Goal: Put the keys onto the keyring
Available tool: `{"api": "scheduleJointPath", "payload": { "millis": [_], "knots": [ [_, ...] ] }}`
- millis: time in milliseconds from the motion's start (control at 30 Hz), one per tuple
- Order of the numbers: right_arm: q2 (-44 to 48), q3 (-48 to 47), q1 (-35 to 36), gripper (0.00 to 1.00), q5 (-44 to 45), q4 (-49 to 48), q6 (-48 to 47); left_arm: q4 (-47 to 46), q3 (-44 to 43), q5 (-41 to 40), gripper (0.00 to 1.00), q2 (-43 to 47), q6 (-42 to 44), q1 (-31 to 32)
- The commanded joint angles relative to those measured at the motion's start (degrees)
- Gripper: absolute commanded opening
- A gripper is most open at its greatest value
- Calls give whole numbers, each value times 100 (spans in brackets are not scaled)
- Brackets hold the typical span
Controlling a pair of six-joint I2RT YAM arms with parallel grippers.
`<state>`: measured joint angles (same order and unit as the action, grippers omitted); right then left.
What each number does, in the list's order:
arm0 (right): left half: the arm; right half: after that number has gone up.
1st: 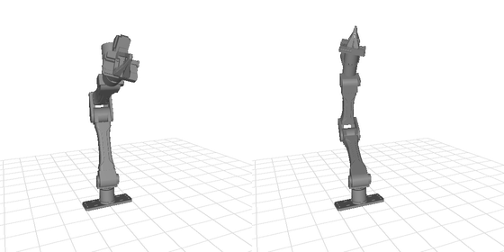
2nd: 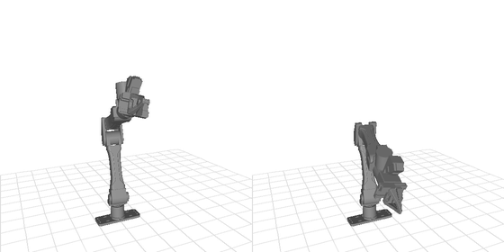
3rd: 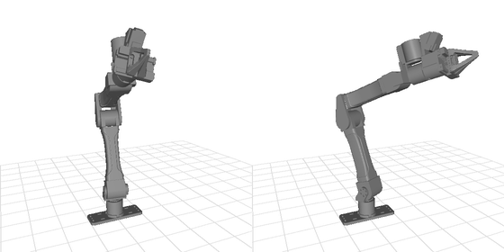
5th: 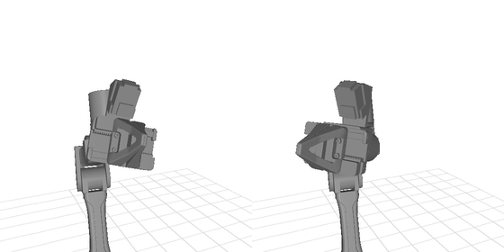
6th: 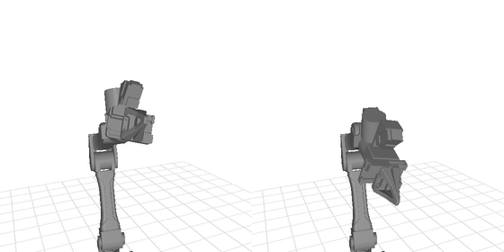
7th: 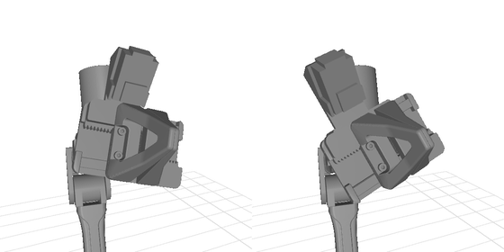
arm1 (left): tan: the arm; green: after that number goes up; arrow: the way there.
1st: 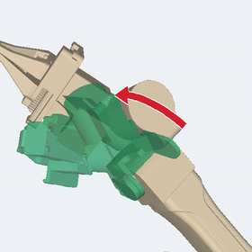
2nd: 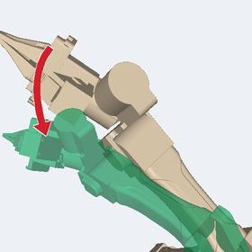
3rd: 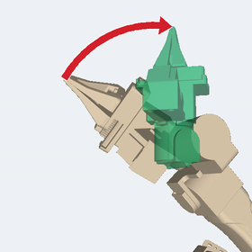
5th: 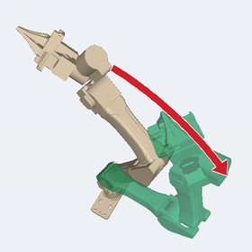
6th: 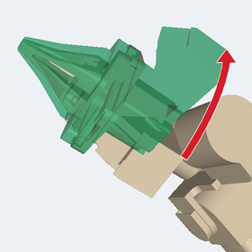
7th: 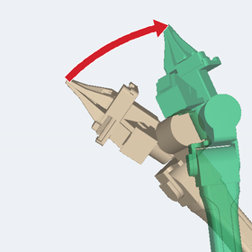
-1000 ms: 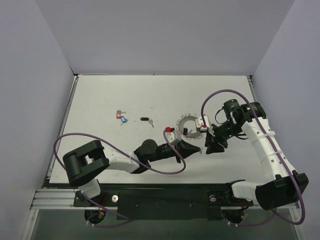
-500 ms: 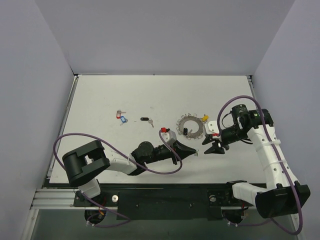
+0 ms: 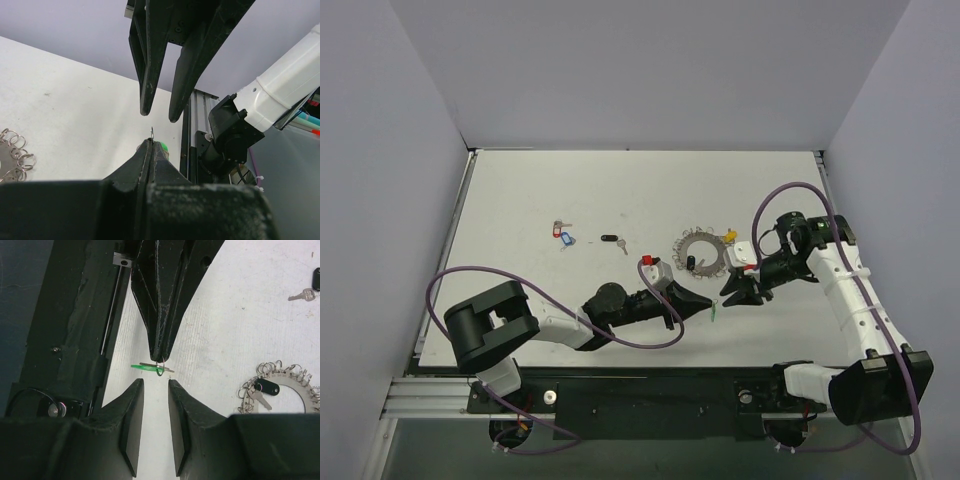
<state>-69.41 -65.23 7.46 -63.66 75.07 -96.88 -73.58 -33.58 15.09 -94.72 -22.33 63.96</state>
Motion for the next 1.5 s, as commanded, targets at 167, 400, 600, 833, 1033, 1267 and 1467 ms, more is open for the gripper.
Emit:
{"api": "scheduleJointPath", "payload": {
  "millis": [167,400,600,833,1033,1267,1467],
  "knots": [
    [-196,151,1,20,-340,1493,-305,-2011,-219,90,0,261,0,-7],
    [-284,177,141,18,-358,1493,-331,-2029,-236,90,0,278,9,-7],
    [-310,160,220,16,-384,1476,-349,-2029,-263,90,0,261,9,-7],
    [-354,195,247,12,-384,1476,-358,-2020,-307,99,0,252,9,11],
    [-381,213,273,9,-393,1467,-358,-2028,-316,90,0,261,27,11],
    [-389,204,291,4,-419,1476,-331,-2029,-307,64,0,243,44,20],
    [-389,142,317,0,-411,1484,-165,-1994,-307,29,0,182,70,20]
  ]
}}
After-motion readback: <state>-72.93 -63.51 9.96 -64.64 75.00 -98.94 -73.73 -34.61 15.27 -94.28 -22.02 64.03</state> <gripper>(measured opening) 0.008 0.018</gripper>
